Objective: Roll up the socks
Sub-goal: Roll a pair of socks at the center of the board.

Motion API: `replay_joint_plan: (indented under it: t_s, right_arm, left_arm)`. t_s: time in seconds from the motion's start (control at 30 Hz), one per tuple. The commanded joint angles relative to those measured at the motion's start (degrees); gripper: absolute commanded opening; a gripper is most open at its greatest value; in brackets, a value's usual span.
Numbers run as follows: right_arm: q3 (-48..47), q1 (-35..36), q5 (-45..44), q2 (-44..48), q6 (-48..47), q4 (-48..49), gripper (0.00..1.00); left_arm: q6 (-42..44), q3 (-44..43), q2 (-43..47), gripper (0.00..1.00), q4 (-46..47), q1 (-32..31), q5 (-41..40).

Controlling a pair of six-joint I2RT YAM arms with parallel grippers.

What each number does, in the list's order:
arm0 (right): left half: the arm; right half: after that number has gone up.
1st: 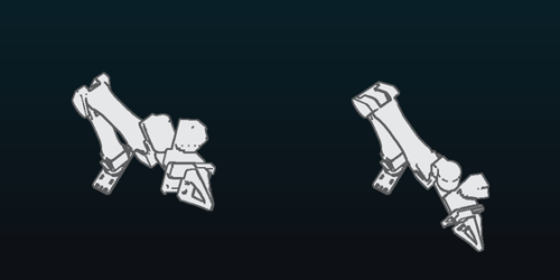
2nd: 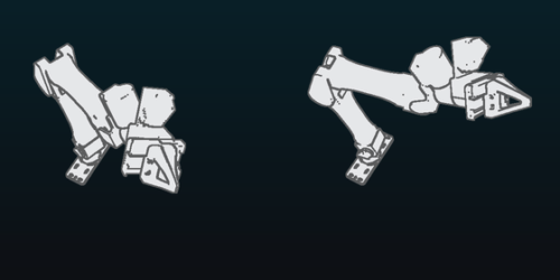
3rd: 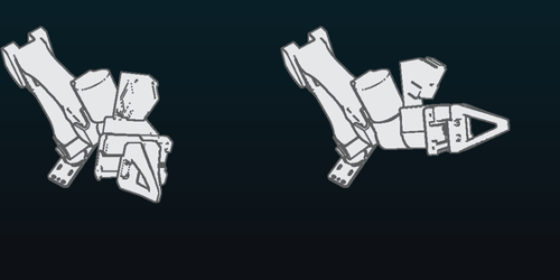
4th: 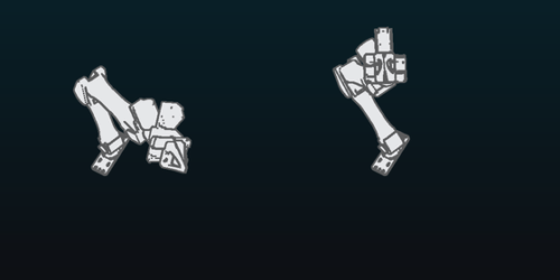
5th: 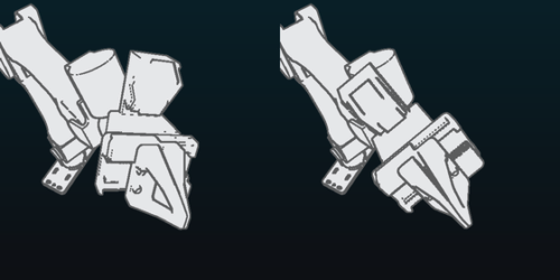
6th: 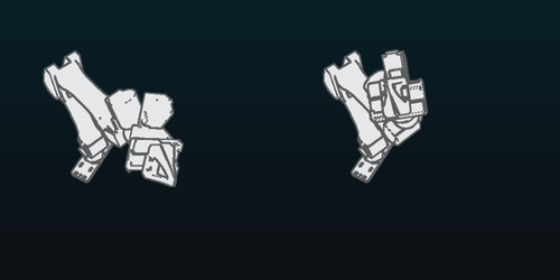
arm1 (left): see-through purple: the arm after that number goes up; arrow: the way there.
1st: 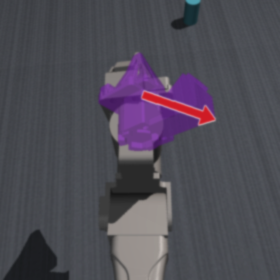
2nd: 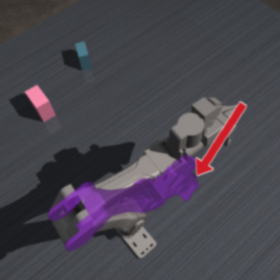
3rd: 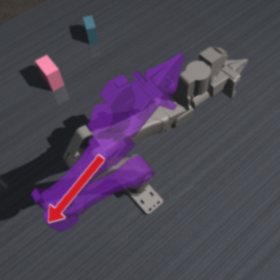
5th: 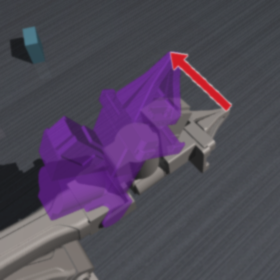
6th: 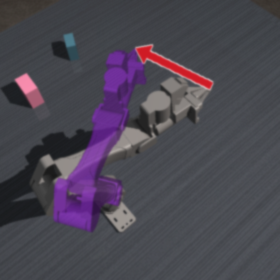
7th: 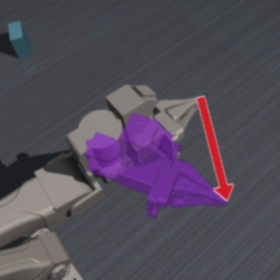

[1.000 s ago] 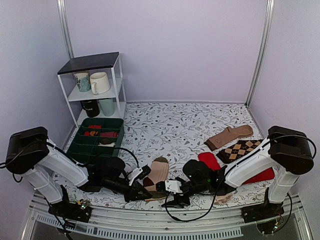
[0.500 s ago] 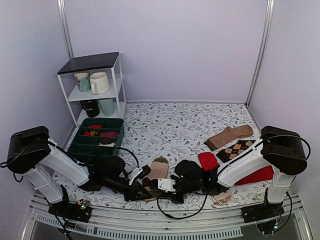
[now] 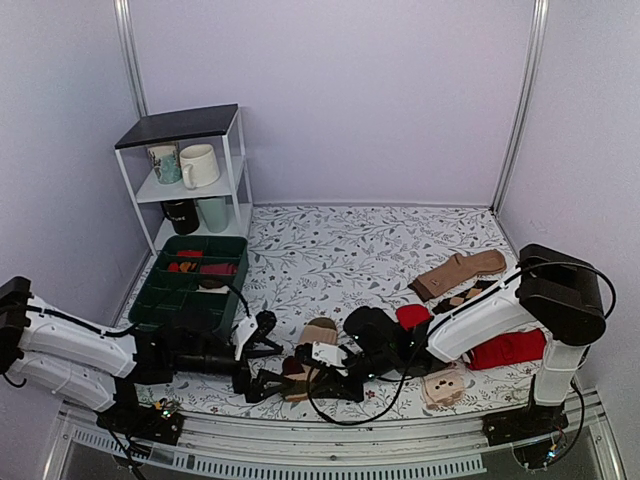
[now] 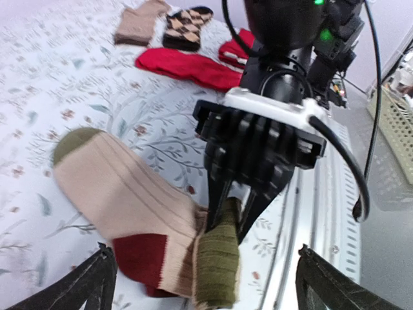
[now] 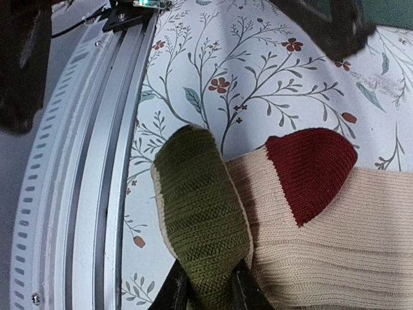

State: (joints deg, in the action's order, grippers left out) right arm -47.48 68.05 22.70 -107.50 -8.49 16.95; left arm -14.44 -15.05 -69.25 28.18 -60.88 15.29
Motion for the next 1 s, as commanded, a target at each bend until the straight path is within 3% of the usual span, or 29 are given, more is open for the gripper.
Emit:
replay_joint_plan:
  t_s: [0.0, 0.23, 0.53, 0.8, 0.9, 0.97]
  right_arm:
    - [0.69, -2.96, 7.28, -6.02, 6.96, -13.38, 0.13]
    - [-5.34, -6.57, 9.95, -11.12, 11.86, -20.96, 0.12]
    - [-8.96, -9.91, 13.12, -14.54, 14.37, -29.01, 0.12]
    - [-9.02, -10.4, 14.2, -15.01, 14.64, -29.26, 0.12]
    - [-8.98, -10.41, 14.28, -15.18, 14.64, -29.26, 0.12]
    - [-9.02, -10.48, 14.52, -15.42, 14.72, -29.37, 0.12]
  left_arm:
    - [5.1, 3.7, 4.12, 0.96, 2.57, -0.67, -7.98]
    - [11.15, 4.56, -0.12, 0.78, 8.67, -2.95, -5.57]
    - [15.64, 2.32, -8.22, 0.81, 9.76, -5.88, -6.34]
    - [15.34, 0.08, -13.64, 0.82, 8.77, -7.52, -9.2]
    - [15.16, -0.23, -14.63, 0.78, 8.54, -7.63, -9.68]
    - [14.74, -0.49, -14.78, 0.7, 7.98, -7.63, -9.47]
